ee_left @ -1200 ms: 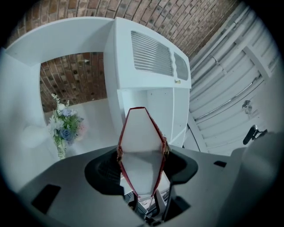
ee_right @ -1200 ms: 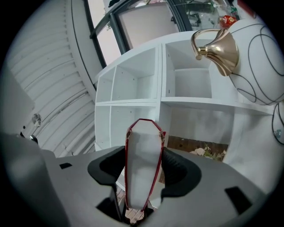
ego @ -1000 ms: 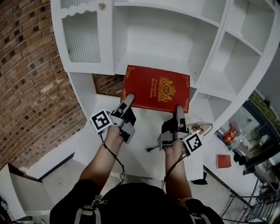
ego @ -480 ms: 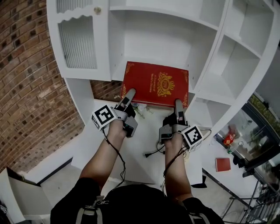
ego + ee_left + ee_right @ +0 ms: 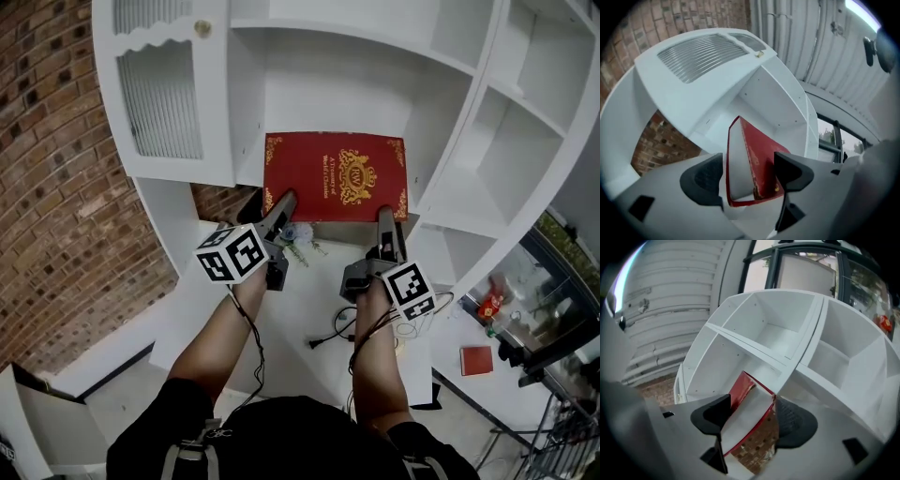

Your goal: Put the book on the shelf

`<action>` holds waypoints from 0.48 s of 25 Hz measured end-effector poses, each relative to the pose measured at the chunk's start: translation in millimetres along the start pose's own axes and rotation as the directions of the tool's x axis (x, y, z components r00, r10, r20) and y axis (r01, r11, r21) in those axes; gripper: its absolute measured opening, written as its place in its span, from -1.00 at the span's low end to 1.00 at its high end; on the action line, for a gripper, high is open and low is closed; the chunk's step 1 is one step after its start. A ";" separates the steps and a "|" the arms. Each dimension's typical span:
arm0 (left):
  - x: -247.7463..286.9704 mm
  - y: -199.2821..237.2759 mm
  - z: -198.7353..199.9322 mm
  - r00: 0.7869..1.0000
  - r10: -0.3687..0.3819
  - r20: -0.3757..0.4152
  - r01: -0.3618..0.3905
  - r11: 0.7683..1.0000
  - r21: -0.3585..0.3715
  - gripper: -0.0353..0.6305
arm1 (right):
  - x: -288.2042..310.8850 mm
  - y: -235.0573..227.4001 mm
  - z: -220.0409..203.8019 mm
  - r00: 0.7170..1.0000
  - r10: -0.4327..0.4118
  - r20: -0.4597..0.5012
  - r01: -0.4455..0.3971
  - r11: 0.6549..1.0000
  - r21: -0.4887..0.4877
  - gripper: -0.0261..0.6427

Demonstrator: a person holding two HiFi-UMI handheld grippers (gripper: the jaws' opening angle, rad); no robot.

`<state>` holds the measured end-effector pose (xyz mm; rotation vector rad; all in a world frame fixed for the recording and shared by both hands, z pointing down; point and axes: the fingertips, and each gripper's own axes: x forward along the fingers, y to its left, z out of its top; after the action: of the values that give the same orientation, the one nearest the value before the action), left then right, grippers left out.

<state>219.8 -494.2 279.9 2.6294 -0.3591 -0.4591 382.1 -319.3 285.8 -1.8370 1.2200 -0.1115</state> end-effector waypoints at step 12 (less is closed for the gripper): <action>26.4 -12.2 36.7 1.000 0.021 0.016 -0.025 0.949 0.315 -0.10 | 25.1 31.7 22.1 0.998 -0.011 0.065 0.046 0.820 -0.570 -0.06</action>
<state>232.3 -506.0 236.3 2.9286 -0.5044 -0.4419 384.2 -328.3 240.7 -2.3558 1.2706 0.3312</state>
